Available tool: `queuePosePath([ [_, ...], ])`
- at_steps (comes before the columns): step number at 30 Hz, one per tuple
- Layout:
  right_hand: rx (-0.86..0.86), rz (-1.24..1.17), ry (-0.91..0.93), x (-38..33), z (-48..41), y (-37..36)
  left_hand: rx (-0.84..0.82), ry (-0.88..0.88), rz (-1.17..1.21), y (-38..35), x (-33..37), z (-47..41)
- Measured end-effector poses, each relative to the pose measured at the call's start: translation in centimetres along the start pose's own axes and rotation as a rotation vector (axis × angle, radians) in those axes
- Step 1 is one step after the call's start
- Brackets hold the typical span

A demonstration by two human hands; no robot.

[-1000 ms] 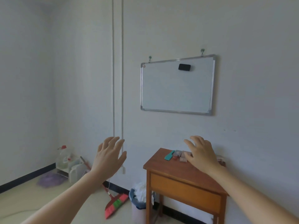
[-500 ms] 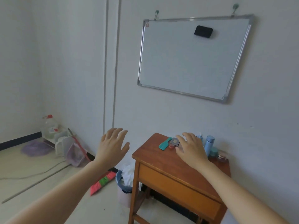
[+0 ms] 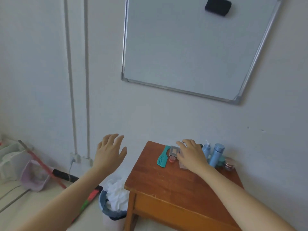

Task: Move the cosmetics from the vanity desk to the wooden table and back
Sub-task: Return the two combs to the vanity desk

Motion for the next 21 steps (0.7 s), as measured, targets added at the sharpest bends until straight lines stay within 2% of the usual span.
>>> queuePosePath([
  [5, -0.161, -0.175, -0.094, 0.0, -0.6, -5.7, -0.165, -0.008, 0.027, -7.2, -1.2, -3.2],
  [13, -0.275, -0.423, -0.276, 2.6, -7.8, -13.7, -0.325, 0.011, 0.014, -17.4, 0.8, -9.2],
  [18, -0.437, -0.517, -0.317, 2.6, -11.0, -20.4, -0.459, 0.091, 0.003, -23.3, 0.5, -11.4],
  [21, -0.461, -0.563, -0.363, 2.8, -12.3, -23.3, -0.494, 0.123, 0.001, -26.5, 0.1, -12.3],
])
Point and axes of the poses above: each hand's wrist, its own z-axis away from the middle knuckle, its own y-axis out of the back of the hand, x = y × z, the point moved 2 cm from there along -z, towards the middle knuckle, and after that the axes turned 4 degrees about z, right-handed, at the moved point
